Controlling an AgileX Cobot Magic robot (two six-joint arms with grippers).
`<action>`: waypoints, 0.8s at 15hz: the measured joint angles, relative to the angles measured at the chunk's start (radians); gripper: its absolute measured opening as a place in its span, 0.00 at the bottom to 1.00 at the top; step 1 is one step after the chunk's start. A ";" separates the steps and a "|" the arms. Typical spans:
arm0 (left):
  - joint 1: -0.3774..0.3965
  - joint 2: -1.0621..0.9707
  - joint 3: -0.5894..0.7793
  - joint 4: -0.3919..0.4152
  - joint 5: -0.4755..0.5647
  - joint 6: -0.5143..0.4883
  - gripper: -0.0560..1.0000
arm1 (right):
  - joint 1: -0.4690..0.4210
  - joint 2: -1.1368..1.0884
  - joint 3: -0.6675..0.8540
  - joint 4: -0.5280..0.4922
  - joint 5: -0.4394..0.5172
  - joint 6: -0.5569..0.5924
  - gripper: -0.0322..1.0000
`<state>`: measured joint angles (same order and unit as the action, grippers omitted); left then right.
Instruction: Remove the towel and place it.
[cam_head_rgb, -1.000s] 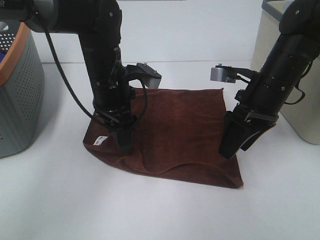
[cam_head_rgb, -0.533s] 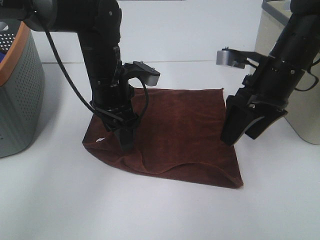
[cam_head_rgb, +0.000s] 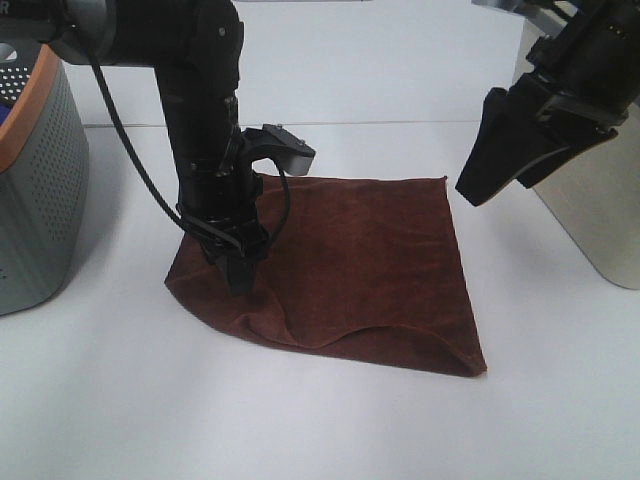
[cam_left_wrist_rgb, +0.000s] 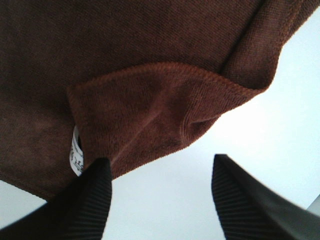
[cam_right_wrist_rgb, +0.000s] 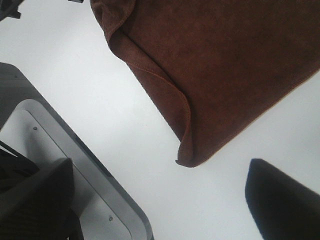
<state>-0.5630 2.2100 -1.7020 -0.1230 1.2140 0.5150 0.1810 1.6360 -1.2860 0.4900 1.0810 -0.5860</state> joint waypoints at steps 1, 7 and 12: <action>0.000 0.000 0.000 -0.007 0.000 0.000 0.54 | 0.000 -0.025 0.000 -0.001 0.000 0.007 0.82; 0.000 -0.090 0.000 -0.016 0.000 -0.109 0.47 | 0.000 -0.193 0.000 -0.001 0.003 0.048 0.82; 0.000 -0.267 0.000 0.024 0.000 -0.250 0.58 | 0.000 -0.318 0.000 -0.034 0.005 0.208 0.82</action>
<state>-0.5630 1.9430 -1.7020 -0.0990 1.2140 0.2650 0.1810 1.3180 -1.2860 0.4560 1.0860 -0.3780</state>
